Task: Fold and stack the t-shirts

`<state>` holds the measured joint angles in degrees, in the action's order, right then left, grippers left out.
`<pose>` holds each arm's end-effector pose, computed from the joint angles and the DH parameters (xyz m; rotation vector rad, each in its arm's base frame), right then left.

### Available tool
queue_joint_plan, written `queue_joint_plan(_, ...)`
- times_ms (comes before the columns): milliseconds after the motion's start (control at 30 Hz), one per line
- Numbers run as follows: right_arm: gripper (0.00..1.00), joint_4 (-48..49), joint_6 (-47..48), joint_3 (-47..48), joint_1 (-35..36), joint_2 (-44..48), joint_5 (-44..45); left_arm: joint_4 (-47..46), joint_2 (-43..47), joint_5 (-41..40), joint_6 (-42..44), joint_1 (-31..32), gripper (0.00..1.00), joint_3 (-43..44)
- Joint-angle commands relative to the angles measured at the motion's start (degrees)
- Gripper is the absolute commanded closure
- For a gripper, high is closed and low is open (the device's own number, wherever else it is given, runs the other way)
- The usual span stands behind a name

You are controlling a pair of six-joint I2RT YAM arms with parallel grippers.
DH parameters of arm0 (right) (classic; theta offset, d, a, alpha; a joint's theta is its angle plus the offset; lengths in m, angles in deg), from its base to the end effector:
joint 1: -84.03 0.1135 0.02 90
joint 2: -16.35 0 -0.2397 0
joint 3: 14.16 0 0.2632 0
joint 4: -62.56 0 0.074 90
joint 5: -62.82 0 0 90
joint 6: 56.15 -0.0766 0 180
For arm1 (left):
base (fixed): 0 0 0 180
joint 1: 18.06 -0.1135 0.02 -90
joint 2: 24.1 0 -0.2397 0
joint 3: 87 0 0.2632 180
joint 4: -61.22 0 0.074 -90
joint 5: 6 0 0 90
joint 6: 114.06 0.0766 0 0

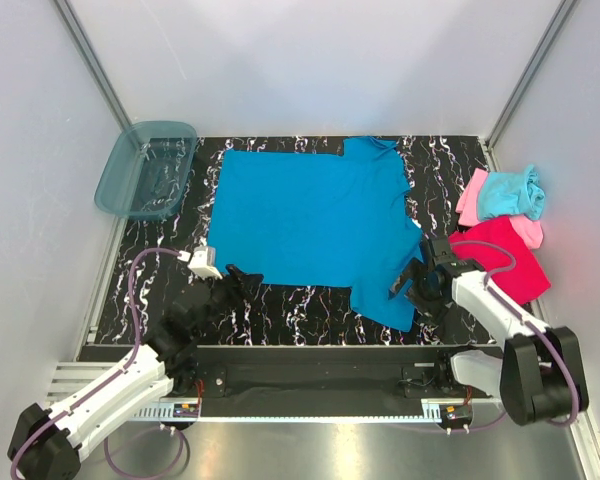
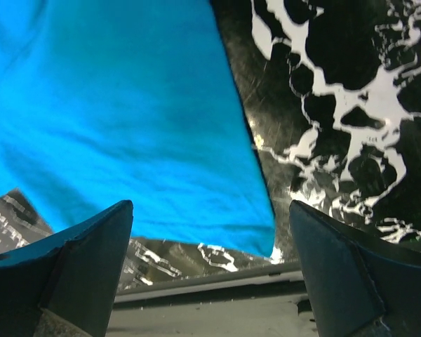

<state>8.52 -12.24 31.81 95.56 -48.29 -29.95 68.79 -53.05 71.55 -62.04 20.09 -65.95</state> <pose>0.2064 0.0459 0.1021 0.8477 2.7606 0.2728 0.1788 -0.1194 0.1537 -0.1541 1.8913 -0.7247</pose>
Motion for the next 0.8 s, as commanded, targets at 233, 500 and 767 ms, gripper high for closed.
queue_joint_plan(233, 0.03, 6.0, -2.3, 1.3, 0.2, -3.6, -1.9, -2.2, -0.7, 0.0, 0.1, 0.1, 0.30, 0.8)
queue_joint_plan(500, 0.54, 6.0, -2.5, 1.6, 0.2, -3.0, -2.1, -1.3, 0.2, -0.9, 0.1, 0.1, 0.30, 0.7)
queue_joint_plan(767, 1.00, 4.3, -3.5, 1.5, 0.2, 0.6, 0.5, -1.0, 0.5, -1.4, 0.1, 0.1, 0.30, 0.6)
